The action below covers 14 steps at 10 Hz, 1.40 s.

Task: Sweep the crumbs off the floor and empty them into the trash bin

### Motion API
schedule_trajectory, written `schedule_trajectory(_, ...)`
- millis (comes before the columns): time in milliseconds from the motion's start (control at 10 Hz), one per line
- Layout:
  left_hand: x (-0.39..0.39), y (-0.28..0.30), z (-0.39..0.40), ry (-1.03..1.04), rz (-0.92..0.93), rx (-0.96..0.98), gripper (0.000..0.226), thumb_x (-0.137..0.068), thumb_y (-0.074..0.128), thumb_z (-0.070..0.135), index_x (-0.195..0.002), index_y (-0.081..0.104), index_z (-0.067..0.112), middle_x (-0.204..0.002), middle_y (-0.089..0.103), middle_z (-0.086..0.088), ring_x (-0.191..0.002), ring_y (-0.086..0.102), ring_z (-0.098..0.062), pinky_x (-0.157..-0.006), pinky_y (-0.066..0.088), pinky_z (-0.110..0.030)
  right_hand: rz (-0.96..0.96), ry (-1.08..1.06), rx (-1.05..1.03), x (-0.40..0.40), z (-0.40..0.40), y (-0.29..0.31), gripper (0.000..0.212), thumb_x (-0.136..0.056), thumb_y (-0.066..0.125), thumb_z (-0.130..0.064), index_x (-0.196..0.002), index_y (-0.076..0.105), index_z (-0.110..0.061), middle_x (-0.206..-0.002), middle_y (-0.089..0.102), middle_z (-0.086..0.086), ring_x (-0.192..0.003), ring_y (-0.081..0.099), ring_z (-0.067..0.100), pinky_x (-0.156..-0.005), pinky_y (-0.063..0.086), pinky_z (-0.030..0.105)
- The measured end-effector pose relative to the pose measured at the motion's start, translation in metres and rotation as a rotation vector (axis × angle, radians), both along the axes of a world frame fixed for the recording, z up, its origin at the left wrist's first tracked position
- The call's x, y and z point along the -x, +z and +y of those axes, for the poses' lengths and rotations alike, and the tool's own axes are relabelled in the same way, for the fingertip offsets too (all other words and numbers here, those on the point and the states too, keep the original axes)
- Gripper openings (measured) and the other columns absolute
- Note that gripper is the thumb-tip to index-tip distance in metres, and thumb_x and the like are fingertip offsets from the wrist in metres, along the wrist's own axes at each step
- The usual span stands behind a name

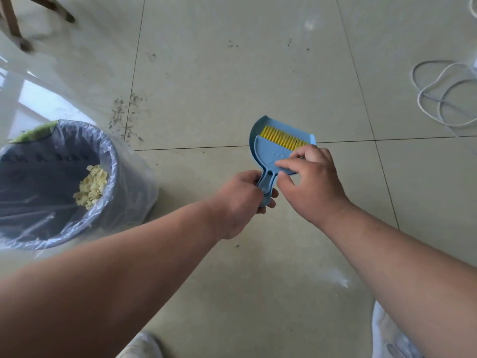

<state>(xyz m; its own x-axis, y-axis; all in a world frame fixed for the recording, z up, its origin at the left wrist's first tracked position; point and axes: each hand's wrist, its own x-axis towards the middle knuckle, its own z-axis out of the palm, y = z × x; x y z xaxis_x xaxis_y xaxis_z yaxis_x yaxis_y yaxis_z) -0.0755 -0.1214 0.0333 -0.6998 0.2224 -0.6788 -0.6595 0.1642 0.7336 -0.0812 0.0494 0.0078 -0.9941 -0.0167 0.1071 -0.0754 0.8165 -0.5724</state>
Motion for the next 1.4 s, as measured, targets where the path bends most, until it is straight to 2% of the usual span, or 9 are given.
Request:
schedule_trajectory(200, -0.006, -0.013, -0.001, -0.002, -0.031, -0.022, 0.037, -0.099, 0.045, -0.016, -0.123, 0.066, 0.004, -0.102, 0.065, -0.012, -0.087, 0.065, -0.021, -0.079, 0.055, -0.029, -0.051, -0.012, 0.018, -0.005, -0.003, -0.01, 0.026, -0.088, 0.069, -0.023, -0.11, 0.081, -0.019, -0.111, 0.062, 0.0, -0.11, 0.05, 0.025, -0.099, 0.049, 0.043)
schedule_trajectory(400, -0.013, -0.034, 0.01, 0.083, -0.08, -0.046, 0.037, -0.103, 0.05, -0.008, -0.134, 0.066, 0.005, -0.115, 0.07, -0.016, -0.089, 0.069, -0.021, -0.079, 0.06, -0.027, -0.126, -0.017, 0.023, -0.014, -0.001, -0.022, 0.025, -0.091, 0.068, -0.02, -0.114, 0.079, -0.017, -0.114, 0.061, -0.002, -0.115, 0.049, 0.02, -0.097, 0.037, 0.021)
schedule_trajectory(700, -0.054, -0.09, 0.046, 0.099, -0.067, -0.009, 0.048, -0.1, 0.048, -0.015, -0.14, 0.06, 0.007, -0.082, 0.065, 0.003, -0.049, 0.061, 0.008, -0.05, 0.044, -0.007, -0.343, -0.016, 0.047, -0.044, 0.005, -0.077, 0.032, -0.089, 0.072, -0.019, -0.121, 0.075, -0.015, -0.134, 0.058, 0.008, -0.129, 0.05, 0.023, -0.108, 0.03, 0.02)
schedule_trajectory(800, -0.072, -0.112, 0.044, 0.022, -0.064, 0.019, 0.045, -0.099, 0.06, -0.003, -0.138, 0.065, 0.02, -0.106, 0.077, -0.009, -0.072, 0.067, -0.002, -0.069, 0.058, -0.019, -0.442, 0.0, 0.033, -0.059, 0.01, -0.094, 0.036, -0.089, 0.07, -0.014, -0.125, 0.074, -0.015, -0.137, 0.056, 0.008, -0.131, 0.049, 0.022, -0.109, 0.029, 0.018)
schedule_trajectory(900, -0.082, -0.124, 0.034, -0.139, -0.05, 0.104, 0.046, -0.094, 0.063, 0.003, -0.134, 0.068, 0.026, -0.117, 0.078, -0.005, -0.078, 0.066, -0.013, -0.061, 0.057, -0.019, -0.511, 0.03, -0.001, -0.072, 0.013, -0.107, 0.038, -0.089, 0.067, -0.006, -0.125, 0.074, -0.016, -0.14, 0.055, 0.011, -0.131, 0.052, 0.028, -0.113, 0.039, 0.03)
schedule_trajectory(1100, -0.071, -0.135, 0.023, -0.48, 0.083, 0.356, 0.023, -0.091, 0.058, 0.009, -0.111, 0.067, 0.016, -0.084, 0.062, -0.002, -0.07, 0.054, -0.02, -0.06, 0.046, -0.026, -0.527, 0.103, -0.103, -0.074, 0.018, -0.112, 0.035, -0.088, 0.067, -0.007, -0.122, 0.076, -0.014, -0.14, 0.055, 0.015, -0.134, 0.046, 0.031, -0.114, 0.036, 0.033)
schedule_trajectory(1200, -0.06, -0.137, 0.019, -0.428, 0.12, 0.404, 0.021, -0.09, 0.056, 0.01, -0.103, 0.071, 0.016, -0.078, 0.064, -0.007, -0.063, 0.05, -0.019, -0.057, 0.05, -0.028, -0.504, 0.108, -0.094, -0.065, 0.017, -0.11, 0.036, -0.088, 0.067, -0.011, -0.123, 0.075, -0.013, -0.137, 0.057, 0.013, -0.133, 0.046, 0.03, -0.111, 0.036, 0.032)
schedule_trajectory(1300, -0.046, -0.129, 0.017, -0.404, 0.188, 0.509, 0.006, -0.092, 0.059, 0.016, -0.089, 0.064, 0.018, -0.094, 0.074, -0.017, -0.07, 0.052, -0.02, -0.072, 0.056, -0.04, -0.427, 0.083, -0.051, -0.05, 0.013, -0.109, 0.038, -0.088, 0.069, -0.011, -0.127, 0.073, -0.011, -0.135, 0.059, 0.012, -0.13, 0.049, 0.029, -0.111, 0.037, 0.033)
schedule_trajectory(1400, -0.026, -0.119, 0.012, -0.329, 0.277, 0.624, 0.016, -0.092, 0.063, 0.026, -0.102, 0.076, 0.023, -0.091, 0.074, -0.011, -0.08, 0.064, -0.026, -0.077, 0.054, -0.034, -0.406, 0.05, 0.005, -0.027, 0.011, -0.1, 0.044, -0.09, 0.067, -0.012, -0.134, 0.066, -0.01, -0.136, 0.059, 0.009, -0.129, 0.05, 0.027, -0.113, 0.038, 0.032)
